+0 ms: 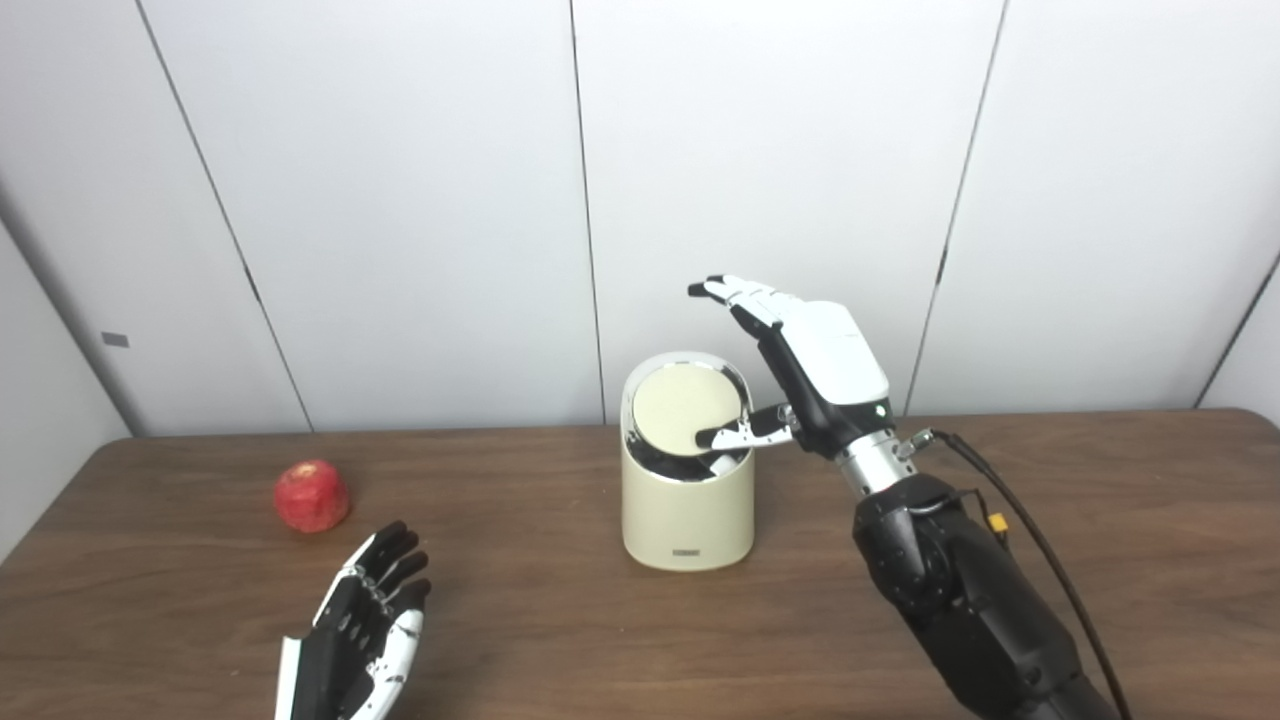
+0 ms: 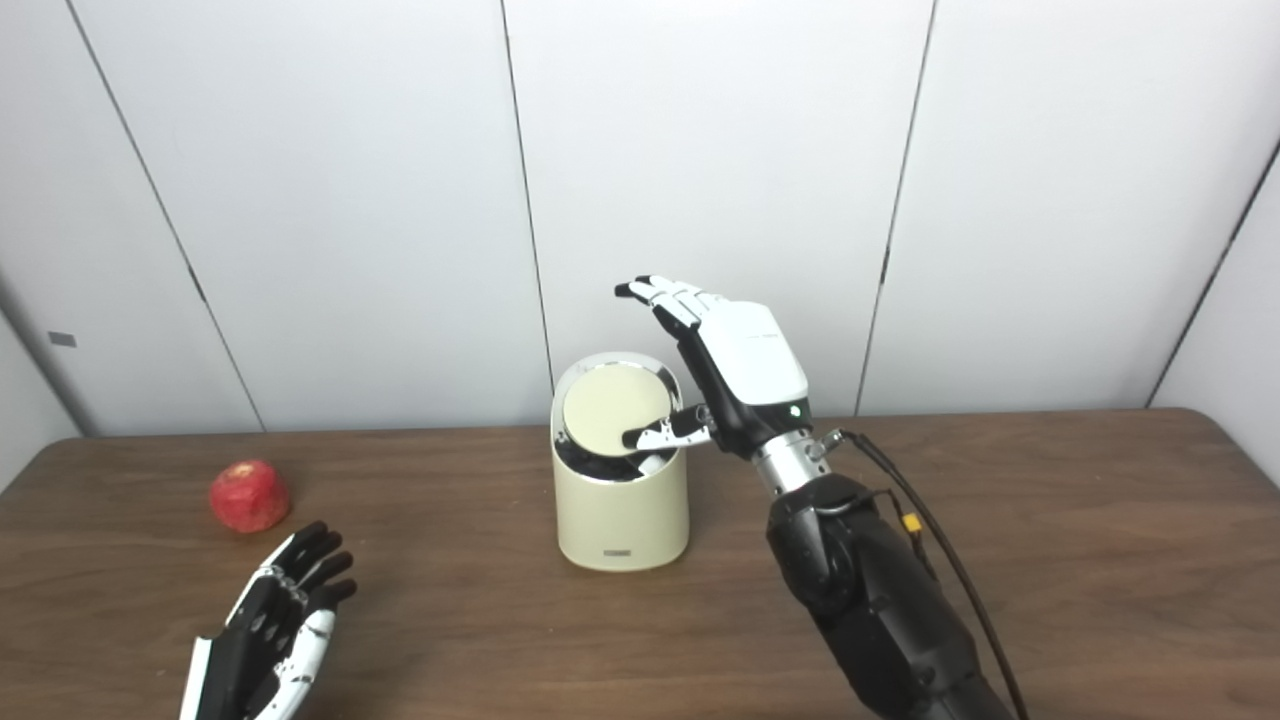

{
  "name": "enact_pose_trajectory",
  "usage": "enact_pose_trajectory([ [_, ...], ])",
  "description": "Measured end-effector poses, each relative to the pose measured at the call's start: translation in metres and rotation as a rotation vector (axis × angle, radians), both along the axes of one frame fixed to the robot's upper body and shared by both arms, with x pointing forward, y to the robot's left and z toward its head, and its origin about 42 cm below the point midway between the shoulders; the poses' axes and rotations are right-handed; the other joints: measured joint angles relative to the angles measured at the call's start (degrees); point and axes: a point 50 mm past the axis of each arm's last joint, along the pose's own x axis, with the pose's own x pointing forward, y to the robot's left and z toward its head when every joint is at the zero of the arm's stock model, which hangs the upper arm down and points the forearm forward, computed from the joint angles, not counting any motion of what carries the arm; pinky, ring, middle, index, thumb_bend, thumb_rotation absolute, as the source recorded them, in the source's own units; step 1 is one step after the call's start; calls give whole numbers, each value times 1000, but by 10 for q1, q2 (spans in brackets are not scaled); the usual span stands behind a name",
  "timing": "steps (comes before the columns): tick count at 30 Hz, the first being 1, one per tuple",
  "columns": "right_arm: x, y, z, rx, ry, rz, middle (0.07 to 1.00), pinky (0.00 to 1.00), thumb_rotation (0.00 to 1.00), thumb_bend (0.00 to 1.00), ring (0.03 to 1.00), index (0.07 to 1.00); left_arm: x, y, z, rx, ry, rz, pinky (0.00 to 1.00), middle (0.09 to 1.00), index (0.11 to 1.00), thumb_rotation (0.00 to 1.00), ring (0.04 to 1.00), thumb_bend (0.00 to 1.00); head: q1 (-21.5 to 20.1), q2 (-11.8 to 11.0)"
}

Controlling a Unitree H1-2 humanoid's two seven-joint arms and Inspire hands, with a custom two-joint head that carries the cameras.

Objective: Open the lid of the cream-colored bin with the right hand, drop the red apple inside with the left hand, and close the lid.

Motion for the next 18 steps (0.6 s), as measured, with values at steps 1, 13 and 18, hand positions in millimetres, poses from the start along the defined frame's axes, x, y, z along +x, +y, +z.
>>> enact_pose_trajectory([
  [1, 0, 0, 0, -1, -3, -1, 862, 779, 132, 950, 845, 821, 0, 0, 0, 0, -1, 0, 760, 832, 845, 322, 805, 328, 0, 0],
  [13, -2, 1, 1, -115, -62, -8, 862, 797, 76, 966, 839, 840, 0, 0, 1, 3, -12, 3, 767, 831, 848, 355, 809, 329, -2, 9],
  [18, -2, 3, 2, -145, -77, 1, 858, 790, 60, 963, 841, 843, 0, -1, 1, 26, -20, 1, 772, 833, 852, 361, 816, 309, -3, 7],
])
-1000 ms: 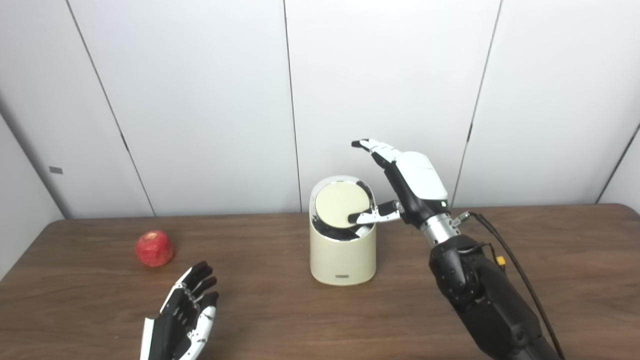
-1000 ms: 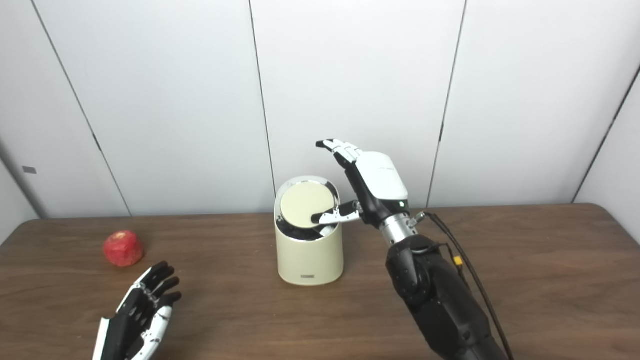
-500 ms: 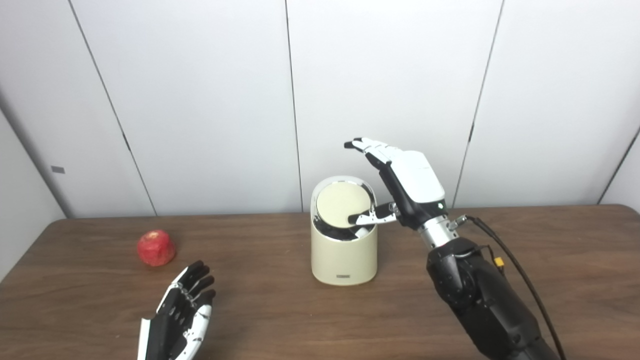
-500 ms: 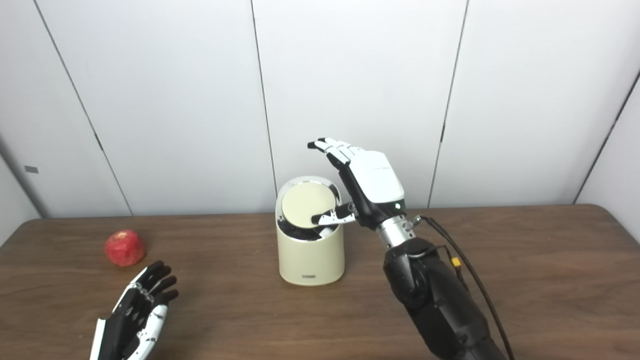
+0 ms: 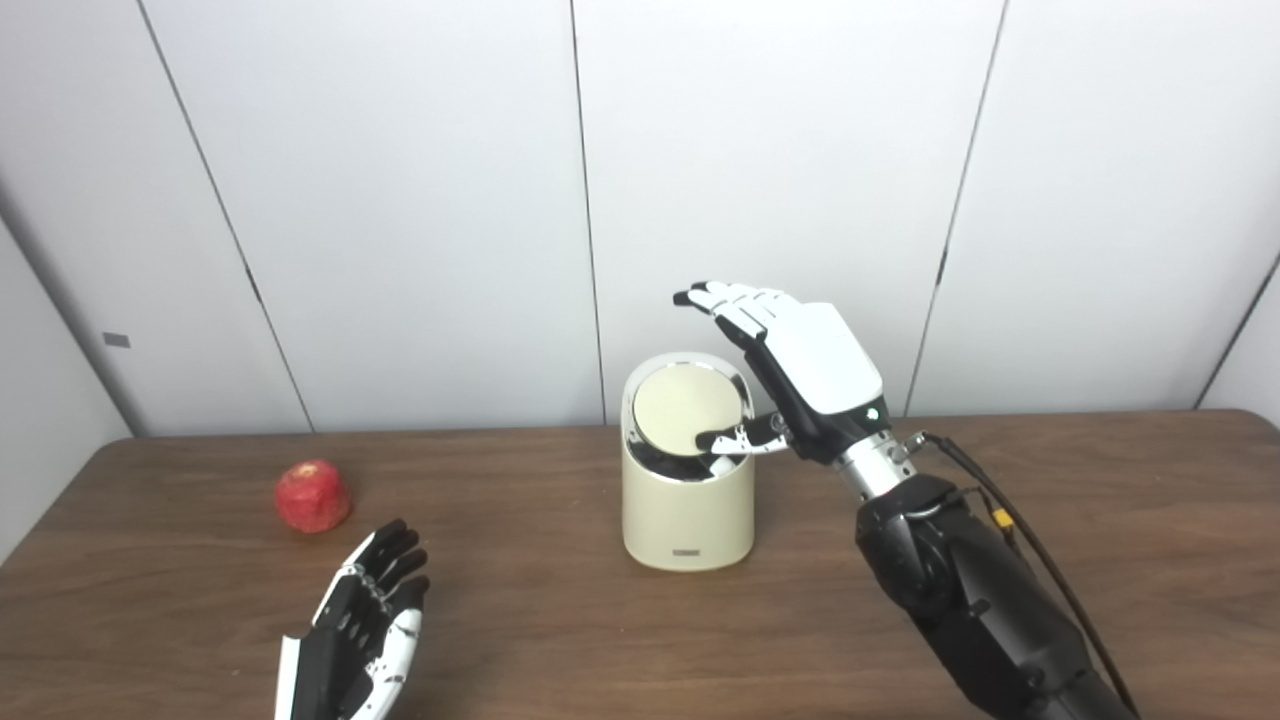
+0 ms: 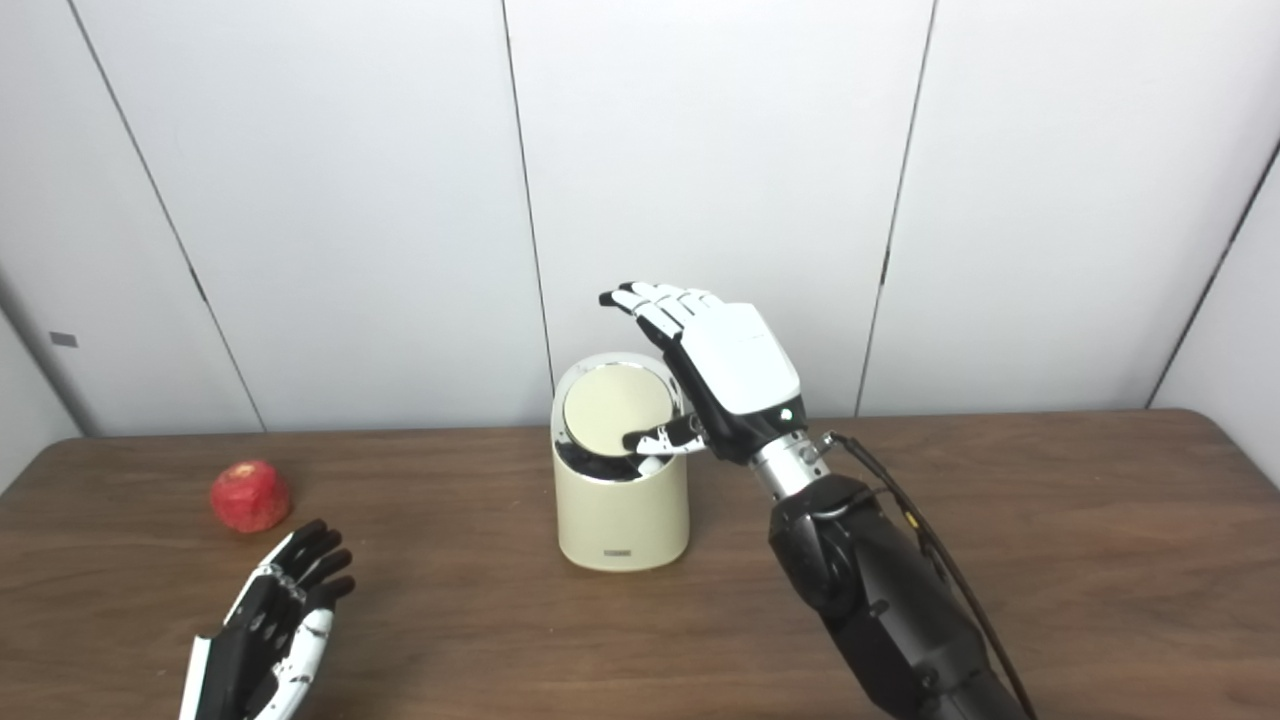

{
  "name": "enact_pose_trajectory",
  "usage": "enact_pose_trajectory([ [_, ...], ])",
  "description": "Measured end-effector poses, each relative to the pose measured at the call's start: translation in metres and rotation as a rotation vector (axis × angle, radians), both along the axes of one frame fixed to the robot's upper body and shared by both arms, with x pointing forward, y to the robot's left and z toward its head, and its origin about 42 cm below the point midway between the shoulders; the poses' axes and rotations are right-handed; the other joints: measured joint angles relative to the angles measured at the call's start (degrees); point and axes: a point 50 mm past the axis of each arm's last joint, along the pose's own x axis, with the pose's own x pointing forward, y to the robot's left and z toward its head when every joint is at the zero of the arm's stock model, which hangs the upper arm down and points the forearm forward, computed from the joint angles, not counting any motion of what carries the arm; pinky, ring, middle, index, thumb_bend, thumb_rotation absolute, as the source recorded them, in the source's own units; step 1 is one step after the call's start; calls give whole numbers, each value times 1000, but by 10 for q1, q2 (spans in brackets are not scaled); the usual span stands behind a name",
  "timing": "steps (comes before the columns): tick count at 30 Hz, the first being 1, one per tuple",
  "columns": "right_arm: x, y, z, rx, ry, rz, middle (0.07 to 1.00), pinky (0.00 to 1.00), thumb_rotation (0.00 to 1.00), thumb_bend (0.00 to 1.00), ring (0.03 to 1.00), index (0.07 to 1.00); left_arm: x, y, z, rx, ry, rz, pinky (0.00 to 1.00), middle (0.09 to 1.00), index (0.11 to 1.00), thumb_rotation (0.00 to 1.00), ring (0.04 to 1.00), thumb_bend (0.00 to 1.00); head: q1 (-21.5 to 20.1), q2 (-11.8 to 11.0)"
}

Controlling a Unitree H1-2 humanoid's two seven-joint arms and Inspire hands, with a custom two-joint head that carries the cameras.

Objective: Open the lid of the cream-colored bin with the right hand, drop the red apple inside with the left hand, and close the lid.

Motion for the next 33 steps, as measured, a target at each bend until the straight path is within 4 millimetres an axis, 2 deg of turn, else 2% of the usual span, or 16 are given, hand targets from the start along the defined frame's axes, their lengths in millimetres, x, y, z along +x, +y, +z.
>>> enact_pose_trajectory([
  [3, 0, 0, 1, -23, -10, 5, 852, 780, 52, 980, 836, 841, 0, -1, 0, 5, -3, -1, 758, 830, 849, 331, 806, 296, 1, -1],
  [7, 0, 0, 1, -35, -14, 4, 854, 776, 62, 985, 835, 845, 0, -1, 0, 12, -2, -2, 768, 835, 853, 340, 814, 297, 2, -1],
  [14, 1, -1, 2, 43, 19, 5, 827, 754, 126, 931, 820, 824, 0, -1, 0, 13, -3, -2, 768, 831, 848, 350, 811, 317, 1, 0],
  [18, 0, -2, 2, 199, 67, 3, 839, 746, 205, 827, 835, 834, 0, -1, 0, 13, -6, -3, 759, 831, 850, 344, 808, 323, 0, 1],
  [22, -3, -8, 3, 303, 83, -9, 842, 748, 204, 767, 827, 824, 0, -2, 0, 12, -7, -4, 763, 831, 850, 332, 808, 329, 0, 2],
  [24, -3, -12, 6, 376, 88, -25, 838, 748, 201, 652, 827, 820, 0, -1, 0, 11, -6, -4, 760, 830, 848, 314, 807, 326, 0, 2],
  [27, -6, -17, 11, 465, 96, -36, 809, 688, 187, 470, 794, 804, 0, -1, 0, 7, -5, -5, 758, 832, 847, 307, 807, 316, 1, 4],
  [30, -8, -22, 4, 491, 129, -44, 808, 676, 180, 425, 784, 794, 0, -2, 1, 6, -3, -6, 754, 831, 851, 298, 804, 301, 1, 4],
  [33, -15, -29, -13, 495, 170, -63, 789, 659, 177, 436, 759, 789, 0, -2, 0, 6, -1, -6, 752, 830, 849, 282, 803, 285, 1, 5],
])
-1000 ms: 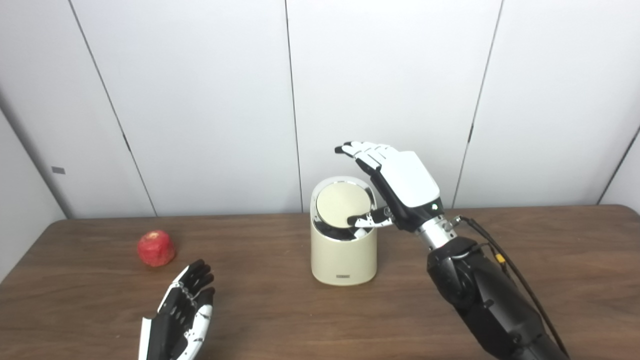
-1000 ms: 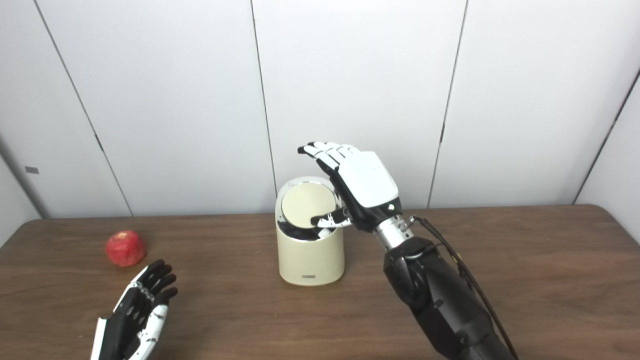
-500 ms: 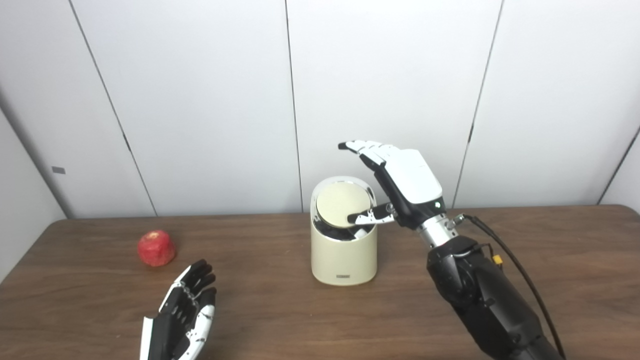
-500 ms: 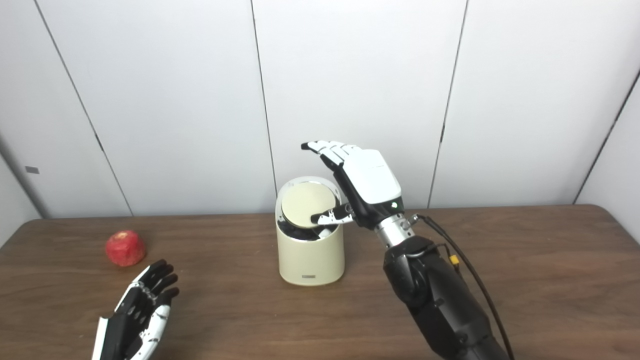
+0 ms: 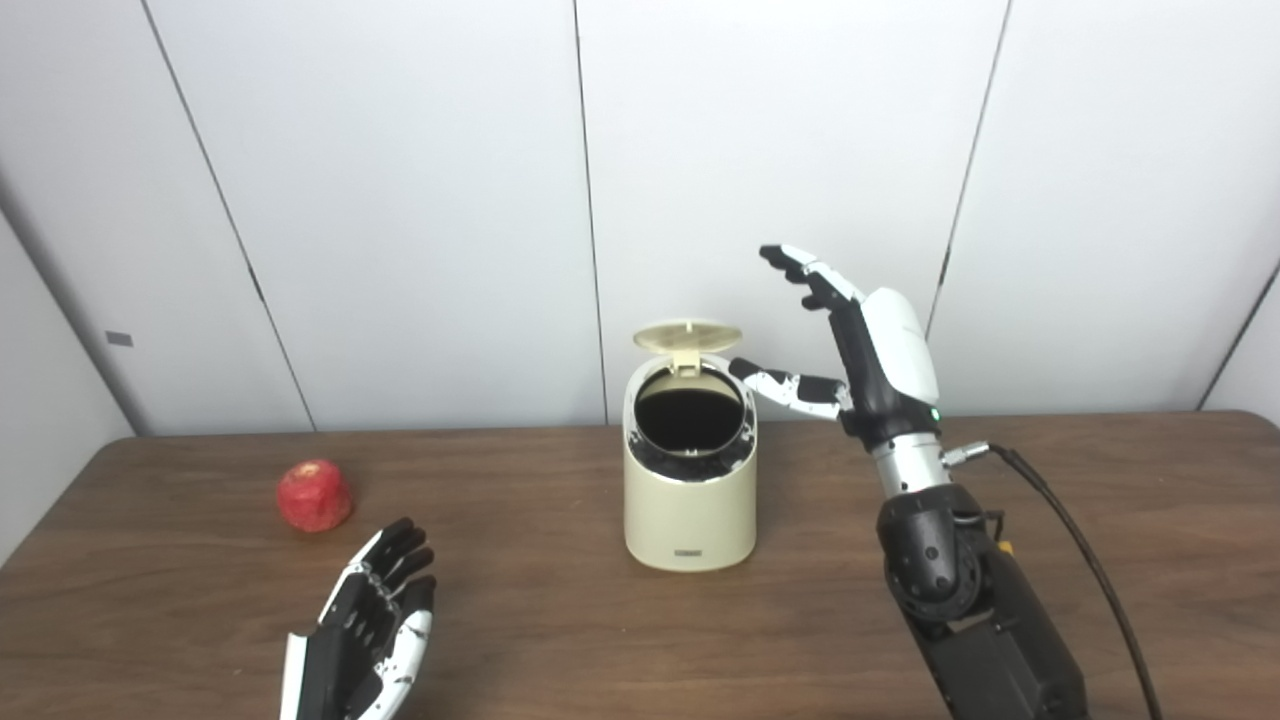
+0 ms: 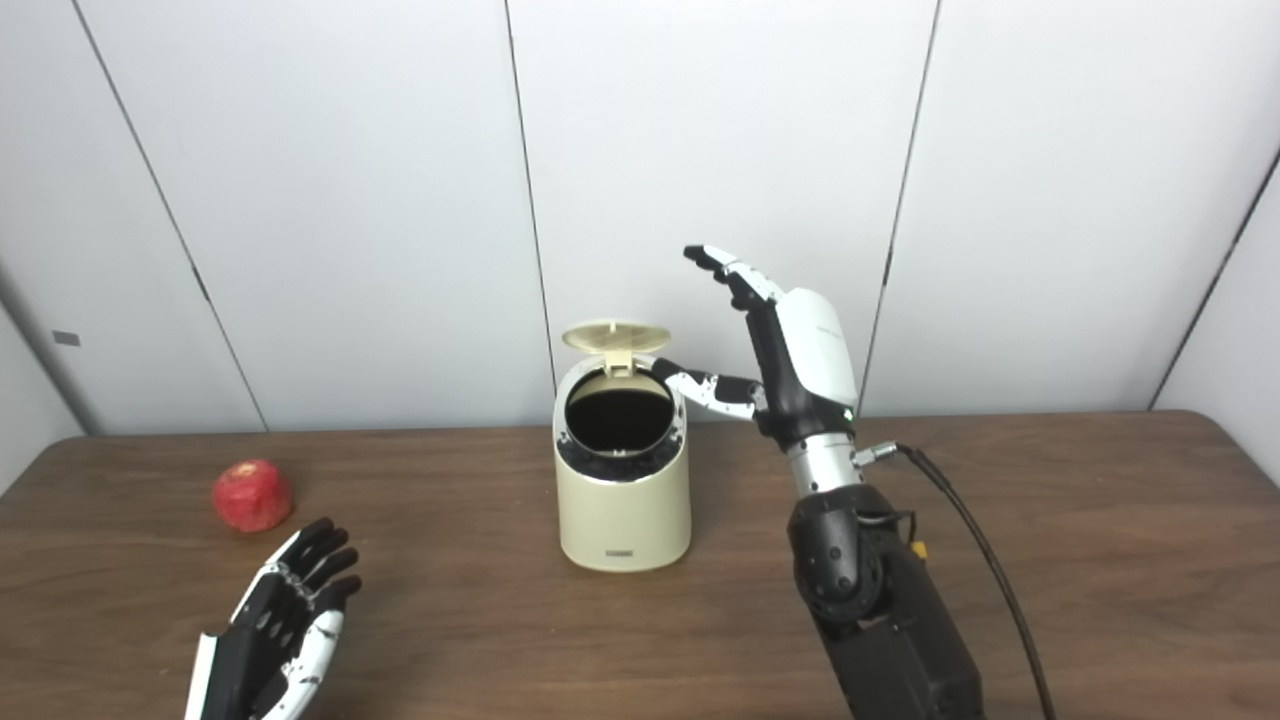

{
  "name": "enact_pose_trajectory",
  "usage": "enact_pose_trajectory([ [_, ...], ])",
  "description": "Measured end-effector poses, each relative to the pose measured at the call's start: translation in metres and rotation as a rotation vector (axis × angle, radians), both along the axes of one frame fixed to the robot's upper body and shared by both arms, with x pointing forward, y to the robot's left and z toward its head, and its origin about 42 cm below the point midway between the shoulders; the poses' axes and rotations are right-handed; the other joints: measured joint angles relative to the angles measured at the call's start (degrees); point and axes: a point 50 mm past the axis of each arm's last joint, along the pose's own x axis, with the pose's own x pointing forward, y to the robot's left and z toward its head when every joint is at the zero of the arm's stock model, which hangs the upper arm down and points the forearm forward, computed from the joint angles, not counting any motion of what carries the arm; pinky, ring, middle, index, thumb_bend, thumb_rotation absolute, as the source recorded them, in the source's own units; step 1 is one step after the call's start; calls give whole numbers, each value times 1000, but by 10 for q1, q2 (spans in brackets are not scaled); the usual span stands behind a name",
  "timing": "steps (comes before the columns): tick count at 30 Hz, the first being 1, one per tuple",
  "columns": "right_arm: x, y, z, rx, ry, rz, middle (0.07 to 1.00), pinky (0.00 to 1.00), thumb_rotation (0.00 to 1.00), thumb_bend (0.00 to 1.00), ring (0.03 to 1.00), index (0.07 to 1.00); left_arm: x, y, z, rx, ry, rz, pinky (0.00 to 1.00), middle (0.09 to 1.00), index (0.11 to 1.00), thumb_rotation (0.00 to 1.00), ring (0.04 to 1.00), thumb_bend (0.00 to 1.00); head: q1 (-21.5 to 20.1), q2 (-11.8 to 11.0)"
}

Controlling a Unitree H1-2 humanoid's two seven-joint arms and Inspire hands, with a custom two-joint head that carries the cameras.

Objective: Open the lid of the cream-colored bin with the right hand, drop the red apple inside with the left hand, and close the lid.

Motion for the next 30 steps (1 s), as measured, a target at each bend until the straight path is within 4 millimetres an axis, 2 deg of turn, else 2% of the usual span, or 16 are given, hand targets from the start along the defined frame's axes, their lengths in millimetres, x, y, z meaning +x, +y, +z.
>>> enact_pose_trajectory([
  [3, -8, -8, -11, 2, 25, -9, 788, 662, 183, 445, 755, 791, 0, 0, 0, 0, 0, 0, 754, 829, 849, 282, 803, 277, 0, 1],
  [6, -12, -17, -11, 1, 26, -10, 801, 707, 210, 437, 786, 790, 0, 0, 0, -3, 0, -3, 754, 829, 848, 277, 803, 291, 0, 2],
  [9, -20, -28, -4, 28, 7, -11, 795, 743, 293, 430, 805, 793, 0, 0, 0, -7, 0, -4, 761, 831, 849, 278, 807, 307, -1, 4],
  [10, -23, -31, -3, 39, 7, -14, 787, 702, 346, 427, 776, 796, 0, 0, 0, -7, 1, -3, 759, 832, 849, 274, 807, 299, -1, 4],
  [12, -31, -38, -7, 66, 26, -21, 784, 677, 389, 421, 762, 802, 0, 1, 0, -8, 1, -2, 758, 831, 849, 270, 806, 294, -3, 4],
  [14, -39, -45, -17, 97, 86, -23, 854, 724, 490, 424, 825, 817, 0, 1, 0, -9, 2, -1, 760, 831, 848, 282, 808, 294, -6, 9],
  [16, -51, -55, -30, 150, 179, -24, 855, 739, 624, 440, 824, 847, 0, 1, 0, -12, 3, 0, 764, 832, 849, 297, 810, 302, -9, 11],
  [19, -73, -71, -50, 239, 314, -17, 871, 763, 748, 465, 849, 881, 0, 2, 0, -15, 6, 4, 771, 838, 856, 315, 815, 314, -16, 15],
  [20, -80, -76, -56, 270, 346, 2, 892, 781, 763, 469, 871, 890, 0, 3, -1, -15, 9, 5, 773, 839, 858, 319, 816, 319, -19, 17],
  [23, -96, -83, -70, 406, 463, 106, 963, 918, 830, 496, 961, 943, -1, 4, -1, -12, 17, 6, 770, 843, 866, 322, 817, 322, -23, 20],
  [26, -110, -83, -78, 539, 541, 166, 985, 958, 889, 533, 995, 964, 0, 5, -2, -16, 30, 3, 768, 845, 865, 315, 816, 326, -29, 30],
  [30, -126, -73, -91, 715, 602, 203, 1000, 998, 985, 532, 1000, 997, 0, 5, -1, -15, 33, 1, 771, 849, 865, 336, 824, 331, -33, 37],
])
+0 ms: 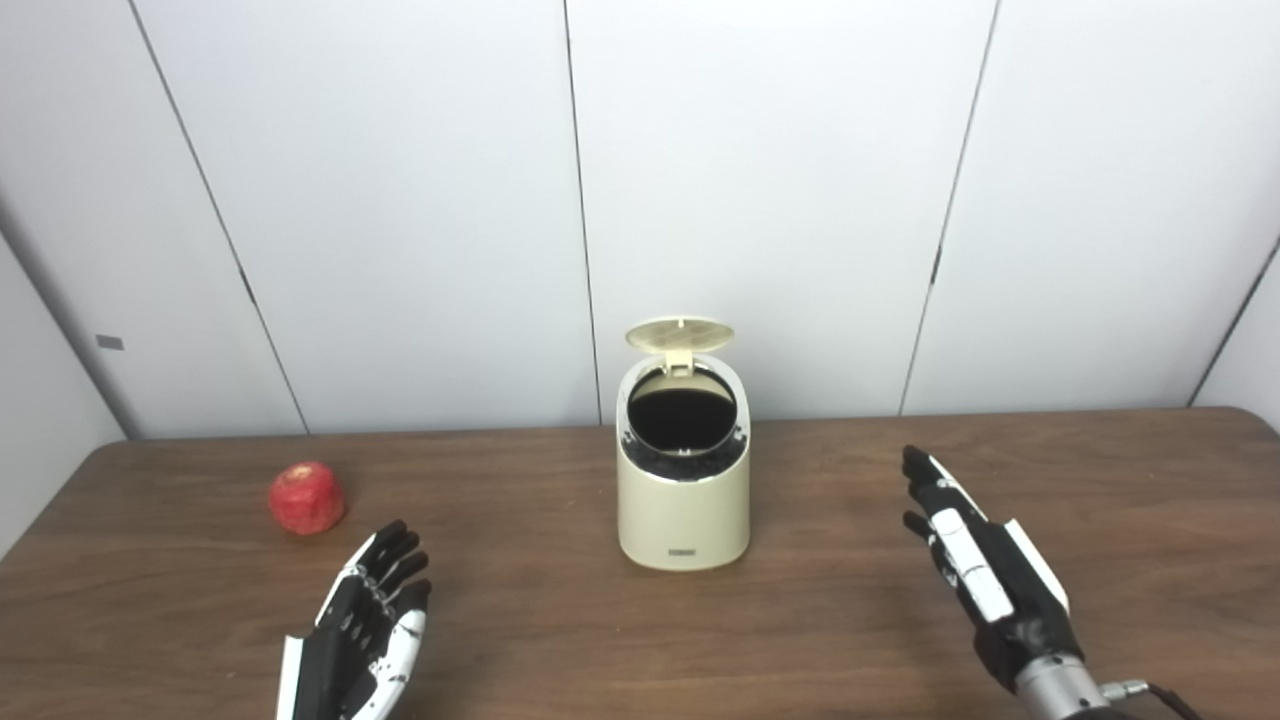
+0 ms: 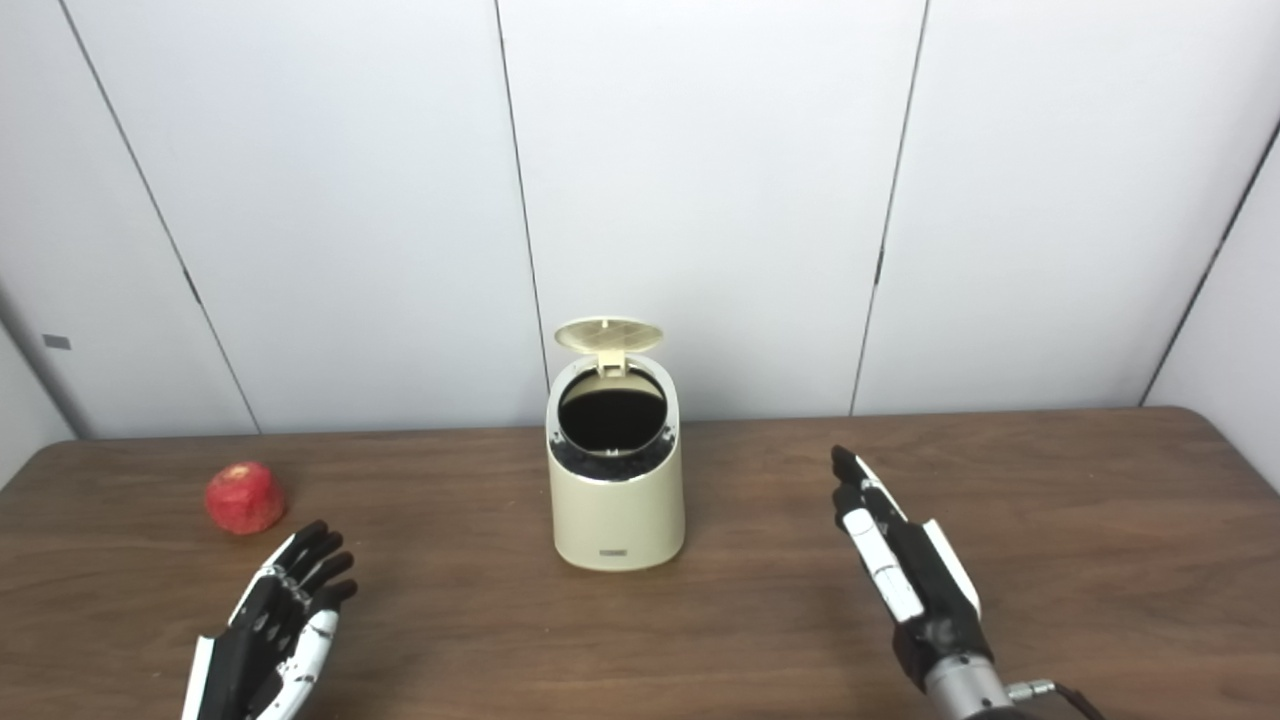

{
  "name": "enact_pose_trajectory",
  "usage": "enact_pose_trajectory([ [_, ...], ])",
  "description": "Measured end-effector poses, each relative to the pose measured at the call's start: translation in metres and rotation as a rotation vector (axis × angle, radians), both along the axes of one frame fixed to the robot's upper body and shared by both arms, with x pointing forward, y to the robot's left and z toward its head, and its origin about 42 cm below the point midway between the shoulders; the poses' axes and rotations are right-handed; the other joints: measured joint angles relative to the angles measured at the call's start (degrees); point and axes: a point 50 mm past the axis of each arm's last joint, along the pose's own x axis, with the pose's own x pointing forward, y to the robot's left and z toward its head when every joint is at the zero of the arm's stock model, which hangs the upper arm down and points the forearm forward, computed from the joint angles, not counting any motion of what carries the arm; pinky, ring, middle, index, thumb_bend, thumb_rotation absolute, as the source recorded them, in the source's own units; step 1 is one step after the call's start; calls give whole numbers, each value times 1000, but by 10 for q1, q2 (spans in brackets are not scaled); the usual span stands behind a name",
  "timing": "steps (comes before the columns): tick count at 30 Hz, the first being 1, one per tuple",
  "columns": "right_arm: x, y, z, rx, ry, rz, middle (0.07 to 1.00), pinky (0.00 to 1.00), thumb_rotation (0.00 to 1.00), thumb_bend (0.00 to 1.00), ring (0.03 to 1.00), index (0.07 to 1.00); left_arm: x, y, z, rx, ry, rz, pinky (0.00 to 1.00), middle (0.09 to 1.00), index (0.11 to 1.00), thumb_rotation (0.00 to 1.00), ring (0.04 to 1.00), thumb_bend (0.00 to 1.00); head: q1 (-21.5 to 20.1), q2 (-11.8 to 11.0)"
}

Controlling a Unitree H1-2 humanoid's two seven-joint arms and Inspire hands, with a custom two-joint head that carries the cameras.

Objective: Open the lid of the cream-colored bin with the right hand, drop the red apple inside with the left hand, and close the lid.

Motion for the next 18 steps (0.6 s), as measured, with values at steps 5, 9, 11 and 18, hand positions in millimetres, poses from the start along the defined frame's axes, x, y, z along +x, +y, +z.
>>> enact_pose_trajectory([
  [5, -12, 1, -10, 75, 34, -12, 1000, 1000, 1000, 574, 1000, 1000, -1, 2, 1, -11, 10, -3, 773, 850, 863, 346, 825, 342, -4, 11],
  [9, -15, -2, -9, 89, 39, -33, 1000, 1000, 1000, 569, 1000, 1000, -5, 5, 0, -12, 29, -2, 768, 843, 854, 349, 821, 347, -2, 21],
  [11, -17, -3, -11, 91, 43, -35, 1000, 1000, 1000, 568, 1000, 1000, -5, 6, 0, -6, 29, -3, 753, 838, 848, 356, 814, 342, 20, 25],
  [18, -20, -6, -14, 107, 41, -45, 1000, 1000, 1000, 543, 1000, 1000, -6, 1, 1, 31, 27, -12, 712, 816, 824, 331, 783, 479, 95, 22],
])
